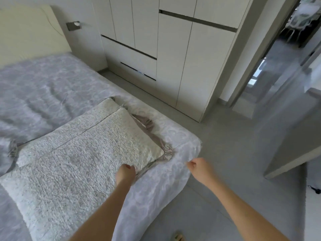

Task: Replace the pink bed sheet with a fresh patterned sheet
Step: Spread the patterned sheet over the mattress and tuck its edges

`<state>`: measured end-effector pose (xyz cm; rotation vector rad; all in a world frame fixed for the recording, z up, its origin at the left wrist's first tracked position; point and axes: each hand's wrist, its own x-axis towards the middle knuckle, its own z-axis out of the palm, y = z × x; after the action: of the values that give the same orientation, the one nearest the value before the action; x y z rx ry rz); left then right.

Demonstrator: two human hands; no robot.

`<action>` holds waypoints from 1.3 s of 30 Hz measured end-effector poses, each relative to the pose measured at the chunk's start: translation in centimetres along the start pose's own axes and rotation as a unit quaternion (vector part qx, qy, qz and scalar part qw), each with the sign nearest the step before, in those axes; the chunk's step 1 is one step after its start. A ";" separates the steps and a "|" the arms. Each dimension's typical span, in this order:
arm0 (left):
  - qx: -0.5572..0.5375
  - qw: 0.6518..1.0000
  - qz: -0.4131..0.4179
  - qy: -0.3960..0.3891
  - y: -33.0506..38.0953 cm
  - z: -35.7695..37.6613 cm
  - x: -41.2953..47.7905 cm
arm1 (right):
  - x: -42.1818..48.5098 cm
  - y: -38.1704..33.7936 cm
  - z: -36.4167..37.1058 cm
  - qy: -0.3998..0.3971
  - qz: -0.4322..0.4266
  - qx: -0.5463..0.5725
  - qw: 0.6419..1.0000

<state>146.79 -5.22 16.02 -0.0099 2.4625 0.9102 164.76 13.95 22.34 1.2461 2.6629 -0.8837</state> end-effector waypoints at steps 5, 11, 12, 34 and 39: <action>0.034 0.995 -0.076 0.053 1.7 0.4 5.6 | 12.0 -3.0 0.5 -0.085 -0.074 -0.014 0.994; 0.063 0.993 -0.065 0.077 4.7 1.9 13.7 | 21.6 -5.2 3.2 -0.144 -0.102 -0.016 0.984; 0.060 0.993 -0.064 0.074 5.6 2.4 14.9 | 23.0 -5.2 3.5 -0.152 -0.099 -0.024 0.983; -0.021 0.979 -0.176 0.098 29.5 26.2 32.2 | 61.1 9.0 -2.2 -0.218 -0.023 0.016 0.976; -0.113 0.931 -0.295 0.184 35.3 32.4 34.0 | 70.7 11.7 -3.8 -0.268 -0.090 0.039 0.958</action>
<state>125.86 47.51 0.63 -1.0257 2.4221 0.9626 126.67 70.12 -0.89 0.6491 2.3345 -1.1624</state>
